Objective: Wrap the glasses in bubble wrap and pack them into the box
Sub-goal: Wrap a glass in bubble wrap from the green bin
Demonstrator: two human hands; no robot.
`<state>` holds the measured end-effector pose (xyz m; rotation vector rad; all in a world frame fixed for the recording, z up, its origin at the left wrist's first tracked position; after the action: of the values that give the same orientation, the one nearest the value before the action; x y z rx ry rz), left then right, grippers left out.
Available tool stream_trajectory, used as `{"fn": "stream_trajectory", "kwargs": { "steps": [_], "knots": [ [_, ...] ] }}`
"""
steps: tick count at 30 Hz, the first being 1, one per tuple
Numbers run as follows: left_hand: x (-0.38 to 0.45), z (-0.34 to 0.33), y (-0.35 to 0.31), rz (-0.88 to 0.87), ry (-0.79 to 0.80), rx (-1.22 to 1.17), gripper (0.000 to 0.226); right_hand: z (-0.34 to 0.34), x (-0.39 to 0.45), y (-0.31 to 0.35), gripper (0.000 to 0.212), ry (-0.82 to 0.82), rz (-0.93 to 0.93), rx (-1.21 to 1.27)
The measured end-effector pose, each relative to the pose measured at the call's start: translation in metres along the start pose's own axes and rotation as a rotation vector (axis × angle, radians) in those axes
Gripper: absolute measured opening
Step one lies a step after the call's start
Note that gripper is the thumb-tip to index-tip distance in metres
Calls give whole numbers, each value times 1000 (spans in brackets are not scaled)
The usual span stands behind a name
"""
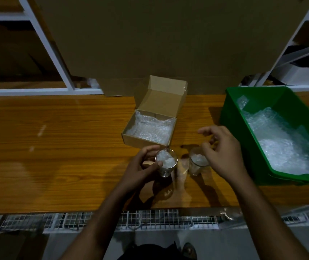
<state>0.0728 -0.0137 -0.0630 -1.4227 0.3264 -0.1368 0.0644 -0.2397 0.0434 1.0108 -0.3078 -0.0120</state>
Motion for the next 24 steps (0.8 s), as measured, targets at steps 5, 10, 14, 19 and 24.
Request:
{"fn": "stream_trajectory", "kwargs": {
  "steps": [5, 10, 14, 19, 24],
  "knots": [
    [2, -3, 16, -43, 17, 160, 76, -26, -39, -62, 82, 226, -139, -3],
    [4, -3, 23, -43, -68, 239, 54, -36, -48, -82, 84, 81, -84, 81],
    [7, -12, 22, -76, -120, 313, 54, -31, -38, -84, 82, -15, -61, -6],
    [12, -46, 14, -116, -124, 288, 53, -15, -29, -97, 93, -90, -145, -90],
    [15, -75, 2, -118, -173, 70, 44, 19, -51, -41, 94, -178, -52, -204]
  ]
}}
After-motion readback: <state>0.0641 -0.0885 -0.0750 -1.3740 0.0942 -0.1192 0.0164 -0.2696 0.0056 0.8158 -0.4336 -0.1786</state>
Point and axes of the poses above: each hand's wrist, its own x-axis towards the middle knuckle, its own z-axis out of the back of the hand, y = z × x, the point moved 9 cm from there along x, towards the middle knuckle, and after that the axes turned 8 degrees about x, right-handed, at the moved point
